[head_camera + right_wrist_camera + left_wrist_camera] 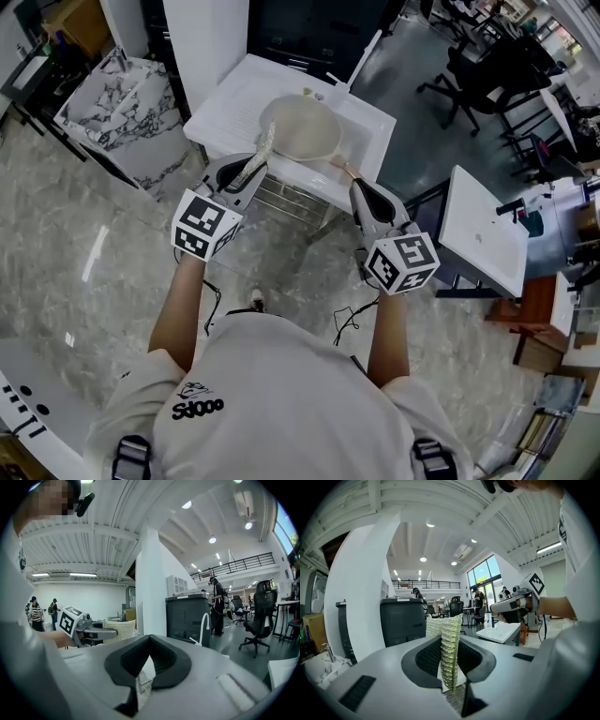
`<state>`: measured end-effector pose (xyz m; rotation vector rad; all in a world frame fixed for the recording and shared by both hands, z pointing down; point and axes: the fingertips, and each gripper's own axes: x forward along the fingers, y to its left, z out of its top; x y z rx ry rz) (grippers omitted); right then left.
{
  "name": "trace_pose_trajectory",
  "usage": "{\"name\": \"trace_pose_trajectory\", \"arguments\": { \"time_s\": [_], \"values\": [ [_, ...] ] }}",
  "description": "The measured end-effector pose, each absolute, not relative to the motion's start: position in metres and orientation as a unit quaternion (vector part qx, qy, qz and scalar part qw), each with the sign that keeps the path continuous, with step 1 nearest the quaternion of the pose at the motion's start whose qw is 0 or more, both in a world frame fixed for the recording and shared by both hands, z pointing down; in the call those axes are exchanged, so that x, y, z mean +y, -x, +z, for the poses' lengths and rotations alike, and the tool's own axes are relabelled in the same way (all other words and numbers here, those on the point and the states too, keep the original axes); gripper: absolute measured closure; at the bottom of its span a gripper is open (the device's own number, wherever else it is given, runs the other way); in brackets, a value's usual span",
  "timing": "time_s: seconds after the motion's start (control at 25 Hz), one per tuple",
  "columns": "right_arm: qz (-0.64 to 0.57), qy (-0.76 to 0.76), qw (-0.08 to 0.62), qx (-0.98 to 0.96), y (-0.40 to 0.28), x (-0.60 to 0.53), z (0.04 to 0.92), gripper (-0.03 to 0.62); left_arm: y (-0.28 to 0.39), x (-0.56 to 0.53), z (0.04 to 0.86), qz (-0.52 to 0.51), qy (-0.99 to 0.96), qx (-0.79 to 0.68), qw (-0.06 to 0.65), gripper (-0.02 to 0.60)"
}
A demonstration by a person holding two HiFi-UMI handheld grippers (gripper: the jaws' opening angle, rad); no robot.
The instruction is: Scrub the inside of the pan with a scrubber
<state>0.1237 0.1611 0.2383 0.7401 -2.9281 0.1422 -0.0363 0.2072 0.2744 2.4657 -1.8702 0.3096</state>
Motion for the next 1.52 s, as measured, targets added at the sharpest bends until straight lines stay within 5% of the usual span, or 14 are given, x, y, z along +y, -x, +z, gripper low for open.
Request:
{"name": "trace_pose_trajectory", "arguments": {
  "time_s": [0.84, 1.52],
  "values": [
    [0.047, -0.276, 0.063, -0.958, -0.095, 0.115, 0.251, 0.585, 0.080, 0.173, 0.293, 0.102, -0.792, -0.601, 0.040, 0.512],
    [0.050, -0.259, 0.070, -0.962, -0.072, -0.019, 0.266, 0.585, 0.090, 0.032, 0.306, 0.129, -0.796, -0.588, 0.056, 0.512]
  ]
}}
